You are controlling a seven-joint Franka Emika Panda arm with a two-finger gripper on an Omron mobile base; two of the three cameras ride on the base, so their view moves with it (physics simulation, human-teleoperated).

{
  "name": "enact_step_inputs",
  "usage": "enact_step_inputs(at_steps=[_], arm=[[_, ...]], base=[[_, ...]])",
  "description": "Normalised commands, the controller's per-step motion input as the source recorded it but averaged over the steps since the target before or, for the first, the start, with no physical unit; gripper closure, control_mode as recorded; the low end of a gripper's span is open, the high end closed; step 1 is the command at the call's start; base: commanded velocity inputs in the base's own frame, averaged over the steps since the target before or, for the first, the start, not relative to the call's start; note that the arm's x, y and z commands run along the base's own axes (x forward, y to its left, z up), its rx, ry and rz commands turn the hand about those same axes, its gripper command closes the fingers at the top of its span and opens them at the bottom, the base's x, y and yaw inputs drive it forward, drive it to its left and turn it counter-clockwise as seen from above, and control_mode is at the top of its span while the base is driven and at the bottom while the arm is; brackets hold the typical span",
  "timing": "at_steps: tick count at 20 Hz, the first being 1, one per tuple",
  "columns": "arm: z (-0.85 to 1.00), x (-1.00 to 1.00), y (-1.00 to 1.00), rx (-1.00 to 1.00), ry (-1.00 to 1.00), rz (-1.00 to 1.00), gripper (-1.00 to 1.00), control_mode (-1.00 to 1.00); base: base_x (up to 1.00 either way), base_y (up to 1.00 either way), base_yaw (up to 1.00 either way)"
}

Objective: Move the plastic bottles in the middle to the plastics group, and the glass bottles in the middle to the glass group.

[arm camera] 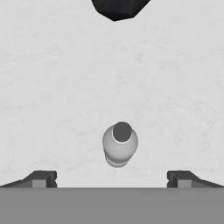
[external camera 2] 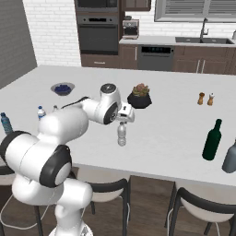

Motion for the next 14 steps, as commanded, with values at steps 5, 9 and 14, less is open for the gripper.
enact_step_inputs(at_steps=[5, 9, 14], arm=[[-0.17, 0.08, -0.02, 0.00, 0.11, 0.00, -1.00, -1.00], [-0.24, 0.00, -0.04, 0.00, 0.07, 0.00, -1.00, -1.00], [-0.16, 0.00, -0.07, 0.00, 0.01, 0.00, -1.00, -1.00]], base=[[0.00, 0.00, 0.00], [0.00, 0.00, 0.00], [0.00, 0.00, 0.00]])
